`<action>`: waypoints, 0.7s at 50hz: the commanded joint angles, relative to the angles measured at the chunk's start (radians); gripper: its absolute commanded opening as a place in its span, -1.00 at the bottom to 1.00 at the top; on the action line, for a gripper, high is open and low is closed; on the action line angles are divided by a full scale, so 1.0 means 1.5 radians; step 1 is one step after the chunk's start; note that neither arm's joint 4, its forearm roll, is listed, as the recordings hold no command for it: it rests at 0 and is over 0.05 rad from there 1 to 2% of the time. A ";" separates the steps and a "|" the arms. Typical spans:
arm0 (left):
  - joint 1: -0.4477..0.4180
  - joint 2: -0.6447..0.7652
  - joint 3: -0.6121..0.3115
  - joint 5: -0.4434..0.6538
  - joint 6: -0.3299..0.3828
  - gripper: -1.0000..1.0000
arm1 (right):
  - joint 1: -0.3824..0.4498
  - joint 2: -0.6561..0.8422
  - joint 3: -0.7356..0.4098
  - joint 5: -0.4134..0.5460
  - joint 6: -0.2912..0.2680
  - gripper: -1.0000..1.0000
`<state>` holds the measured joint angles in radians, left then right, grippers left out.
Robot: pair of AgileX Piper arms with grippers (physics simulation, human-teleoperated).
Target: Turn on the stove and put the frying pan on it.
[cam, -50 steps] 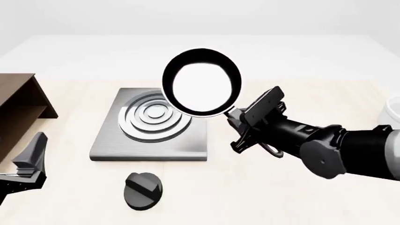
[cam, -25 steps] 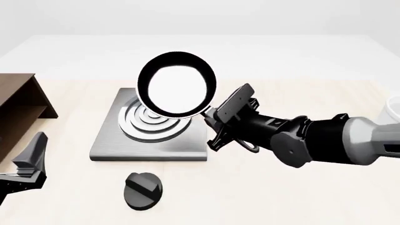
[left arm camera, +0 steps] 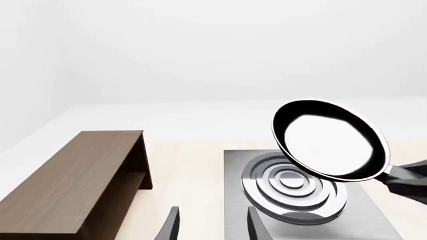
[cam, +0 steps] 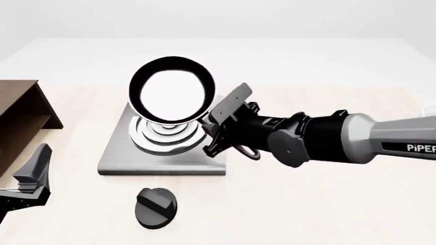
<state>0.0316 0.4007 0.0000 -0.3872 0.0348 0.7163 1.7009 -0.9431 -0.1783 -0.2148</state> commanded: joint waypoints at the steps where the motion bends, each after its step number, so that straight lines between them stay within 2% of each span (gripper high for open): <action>1: -0.031 -0.019 0.000 0.024 -0.010 1.00 | 0.008 0.019 -0.050 0.010 0.024 -1.00; 3: -0.031 -0.021 0.000 0.025 -0.010 1.00 | 0.009 0.033 -0.047 -0.006 0.022 -1.00; 11: -0.031 -0.023 0.000 0.027 -0.011 1.00 | 0.011 0.042 -0.064 0.004 0.019 -1.00; 28: -0.032 -0.028 0.000 0.031 -0.013 1.00 | 0.003 0.083 -0.064 -0.027 0.020 -1.00; 30: -0.032 -0.029 0.000 0.032 -0.013 1.00 | 0.003 0.079 -0.068 -0.016 0.021 -1.00; 32: -0.032 -0.029 0.000 0.032 -0.013 1.00 | 0.005 0.088 -0.058 -0.032 0.021 -1.00; 35: -0.032 -0.028 0.000 0.031 -0.013 1.00 | 0.003 0.085 -0.069 -0.016 0.021 -1.00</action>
<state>0.0301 0.3882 0.0000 -0.3766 0.0292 0.7237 1.8201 -1.0142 -0.1955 -0.1965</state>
